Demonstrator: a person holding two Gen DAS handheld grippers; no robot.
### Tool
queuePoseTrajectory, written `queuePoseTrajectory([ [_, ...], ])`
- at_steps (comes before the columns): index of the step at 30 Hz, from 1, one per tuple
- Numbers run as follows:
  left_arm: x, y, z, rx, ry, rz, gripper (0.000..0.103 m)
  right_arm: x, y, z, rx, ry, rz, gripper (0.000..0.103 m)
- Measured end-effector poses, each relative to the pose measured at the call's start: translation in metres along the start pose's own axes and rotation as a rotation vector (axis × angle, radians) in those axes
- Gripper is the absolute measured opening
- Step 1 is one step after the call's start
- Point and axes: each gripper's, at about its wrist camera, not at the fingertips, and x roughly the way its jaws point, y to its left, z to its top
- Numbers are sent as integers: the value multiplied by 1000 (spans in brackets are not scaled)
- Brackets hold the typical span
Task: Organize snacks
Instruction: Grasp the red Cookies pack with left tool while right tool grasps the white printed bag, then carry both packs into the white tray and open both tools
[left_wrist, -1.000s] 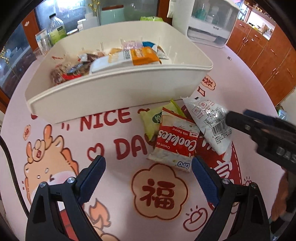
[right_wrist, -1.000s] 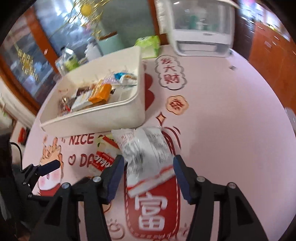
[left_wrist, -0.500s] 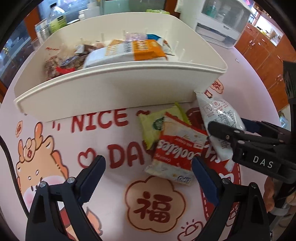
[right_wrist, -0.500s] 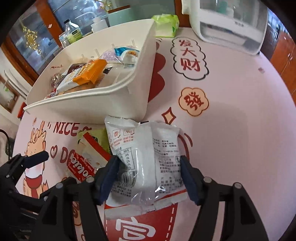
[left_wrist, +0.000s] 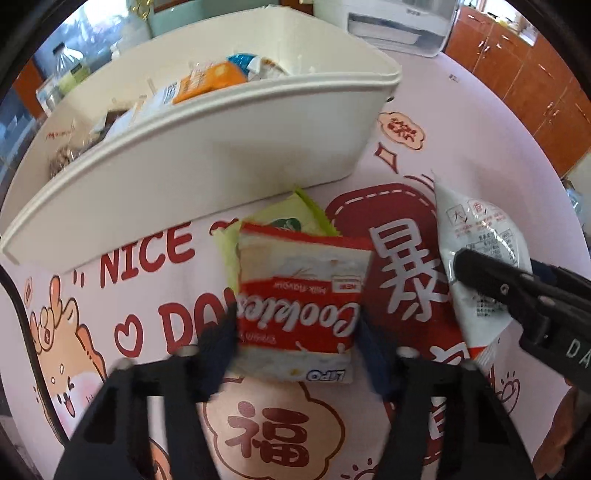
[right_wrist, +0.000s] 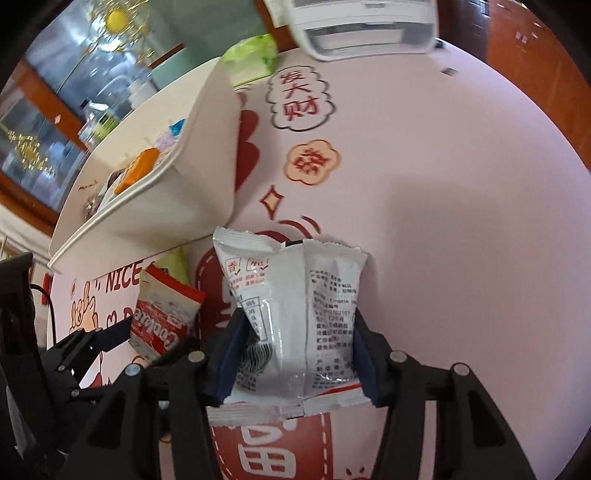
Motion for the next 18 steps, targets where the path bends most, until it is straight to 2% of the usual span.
queuePoseTrajectory([
  [1,0,-1,0,7,-3,0,45,-1,-1,-1,6,-3,-4,53],
  [6,-2,-8,-5,44,-9,21,44,-7,-2,-14,30,-26,-15,52],
  [10,-15,-10,-33,46,-8,25,44,-12,0,-28,39,-32,-16,52],
  [18,-58,8,-64,87,-34,25,44,-22,14,-58,31,-9,-15,49],
])
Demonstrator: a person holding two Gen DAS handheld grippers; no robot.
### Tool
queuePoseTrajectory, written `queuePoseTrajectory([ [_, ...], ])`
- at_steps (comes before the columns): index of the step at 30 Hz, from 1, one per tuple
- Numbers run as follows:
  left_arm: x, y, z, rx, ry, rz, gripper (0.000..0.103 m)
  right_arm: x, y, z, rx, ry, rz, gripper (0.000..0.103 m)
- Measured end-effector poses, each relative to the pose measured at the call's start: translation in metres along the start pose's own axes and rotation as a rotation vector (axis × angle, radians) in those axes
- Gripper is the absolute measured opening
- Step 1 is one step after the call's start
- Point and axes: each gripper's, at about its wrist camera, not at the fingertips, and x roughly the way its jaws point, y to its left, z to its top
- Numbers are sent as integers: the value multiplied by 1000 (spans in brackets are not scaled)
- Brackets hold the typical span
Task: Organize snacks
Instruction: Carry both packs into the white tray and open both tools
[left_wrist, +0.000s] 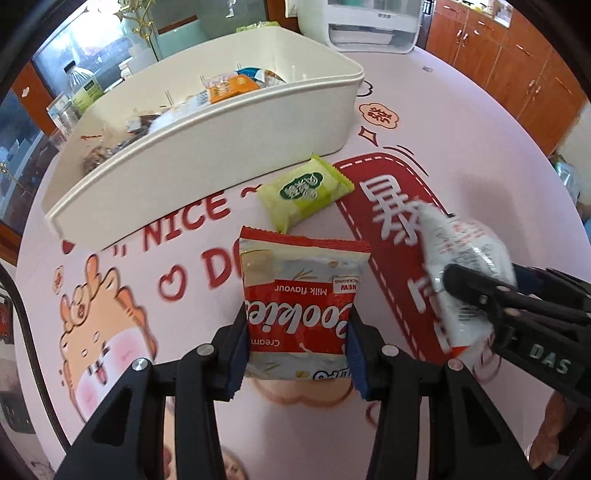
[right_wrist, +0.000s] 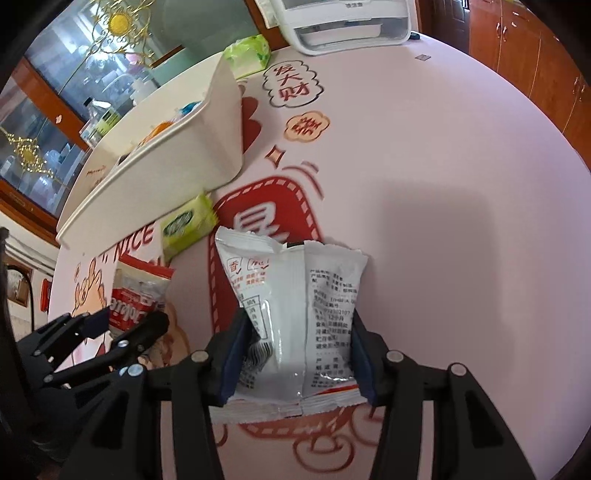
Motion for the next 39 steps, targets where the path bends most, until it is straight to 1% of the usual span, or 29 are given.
queuePoseTrajectory([
  [4,-22,16,-15,9,-20,2,44,-4,15,-15,-22,14,11,49],
  [9,-47,39,-29,-13,-47,12,44,-12,43,-29,-60,15,36,48],
  [12,-59,56,-32,-40,-64,18,44,-21,61,-32,-80,-3,53,48],
  [18,-89,91,-27,-85,-126,27,44,-48,98,-23,-118,-69,96,48],
  [24,-123,123,-6,-119,-210,27,44,-74,130,-6,-153,-142,133,48],
  [27,-140,137,9,-118,-248,32,44,-86,146,7,-166,-184,151,48],
  [32,-163,163,43,-111,-303,65,44,-113,164,37,-186,-269,165,48],
  [35,-177,179,69,-116,-326,63,44,-131,172,62,-201,-322,150,48],
  [39,-190,193,100,-110,-359,83,44,-152,183,92,-215,-393,127,48],
])
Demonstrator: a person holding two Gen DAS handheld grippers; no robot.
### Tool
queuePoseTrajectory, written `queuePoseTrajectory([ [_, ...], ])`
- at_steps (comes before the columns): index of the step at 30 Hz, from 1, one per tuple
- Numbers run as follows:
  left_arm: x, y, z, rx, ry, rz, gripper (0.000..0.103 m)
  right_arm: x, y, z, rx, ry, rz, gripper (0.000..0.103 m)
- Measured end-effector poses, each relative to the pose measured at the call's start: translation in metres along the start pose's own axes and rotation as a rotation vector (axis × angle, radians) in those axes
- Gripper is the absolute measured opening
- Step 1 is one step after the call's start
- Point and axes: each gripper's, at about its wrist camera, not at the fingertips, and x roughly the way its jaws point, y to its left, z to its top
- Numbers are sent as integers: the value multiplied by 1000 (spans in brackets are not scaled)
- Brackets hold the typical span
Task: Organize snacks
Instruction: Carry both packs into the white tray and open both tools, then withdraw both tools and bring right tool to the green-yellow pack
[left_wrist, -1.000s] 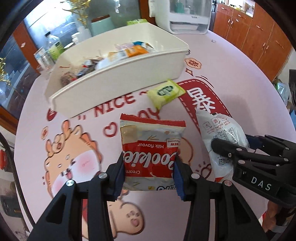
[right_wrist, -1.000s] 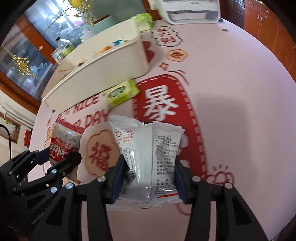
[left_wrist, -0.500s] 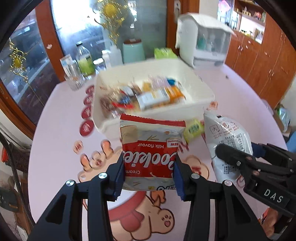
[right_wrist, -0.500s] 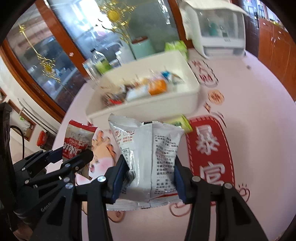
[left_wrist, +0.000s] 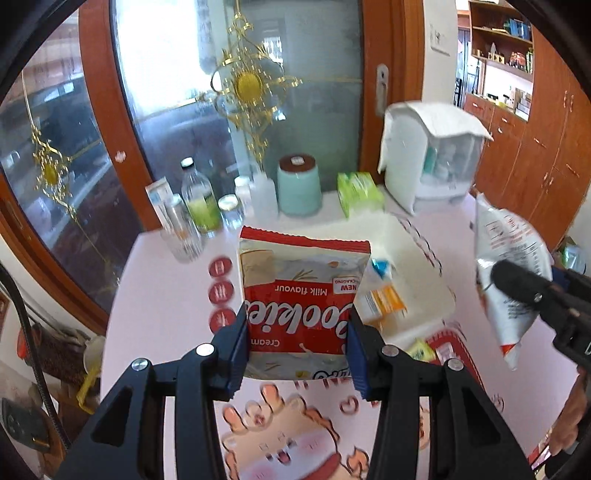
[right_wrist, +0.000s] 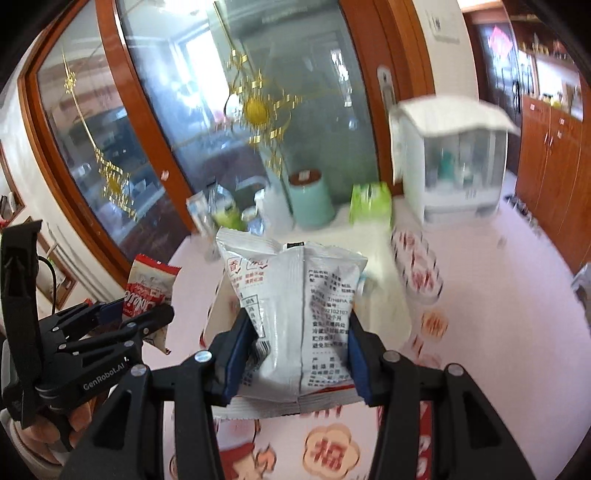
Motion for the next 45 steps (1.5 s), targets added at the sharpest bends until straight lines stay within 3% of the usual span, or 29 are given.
queuePoseTrajectory([
  [5,9,8,37,3,-14,8,44,5,6,42,-17,-46,-30,48],
  [12,41,7,66,17,0,5,45,34,1,84,3,-32,-56,48],
  [26,122,-5,76,30,83,-3,45,109,-14,99,14,50,-120,49],
  [28,139,-7,74,25,113,10,50,124,-16,98,9,66,-130,50],
  [30,151,-8,72,20,131,22,73,138,-18,98,7,88,-137,51],
  [32,163,-10,68,23,139,45,82,156,-22,95,13,128,-137,51],
  [36,177,-12,63,38,172,64,84,176,-28,87,43,185,-138,52],
  [45,180,-13,53,47,200,53,87,178,-33,72,47,210,-141,53],
])
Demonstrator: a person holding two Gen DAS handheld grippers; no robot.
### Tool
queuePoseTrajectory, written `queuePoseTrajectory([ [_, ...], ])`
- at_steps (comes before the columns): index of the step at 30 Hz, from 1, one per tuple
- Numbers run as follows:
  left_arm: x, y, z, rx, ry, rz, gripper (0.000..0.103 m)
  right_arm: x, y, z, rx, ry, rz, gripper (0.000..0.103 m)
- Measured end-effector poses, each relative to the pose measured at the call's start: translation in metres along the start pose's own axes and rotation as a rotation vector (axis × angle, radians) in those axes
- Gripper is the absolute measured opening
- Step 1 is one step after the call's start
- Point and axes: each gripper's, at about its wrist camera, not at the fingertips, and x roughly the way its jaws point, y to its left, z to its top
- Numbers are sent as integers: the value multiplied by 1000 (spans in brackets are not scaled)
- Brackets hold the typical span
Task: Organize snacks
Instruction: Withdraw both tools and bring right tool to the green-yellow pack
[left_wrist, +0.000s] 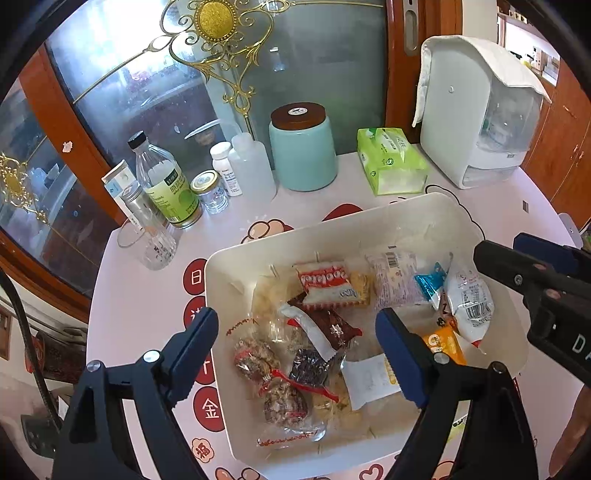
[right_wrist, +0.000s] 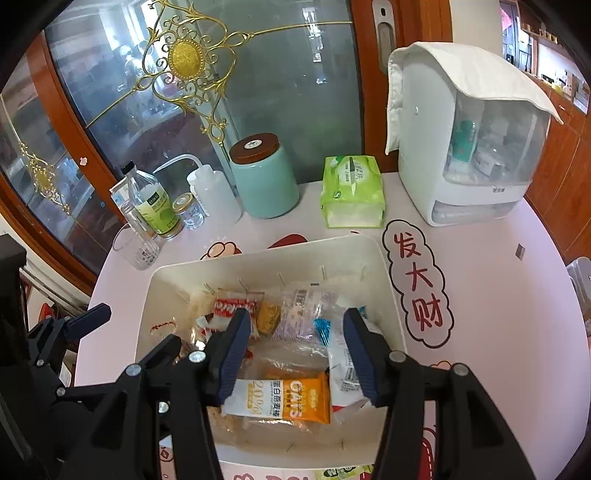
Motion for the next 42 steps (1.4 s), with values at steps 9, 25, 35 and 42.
queuePoseTrajectory([
  [9,-15,-5,-8,1,-8,-13,87,-13,4,-11,-20,-6,19,53],
  [25,-78,1,-51,-89,-75,-39,88,-75,-6,-60,-80,-71,58,53],
  [35,-111,0,-97,-121,-128,-44,91,-101,-31,-112,-131,-69,78,57],
  [42,-99,-15,-146,-158,-101,-65,91,-81,-36,-151,-183,-26,76,62],
])
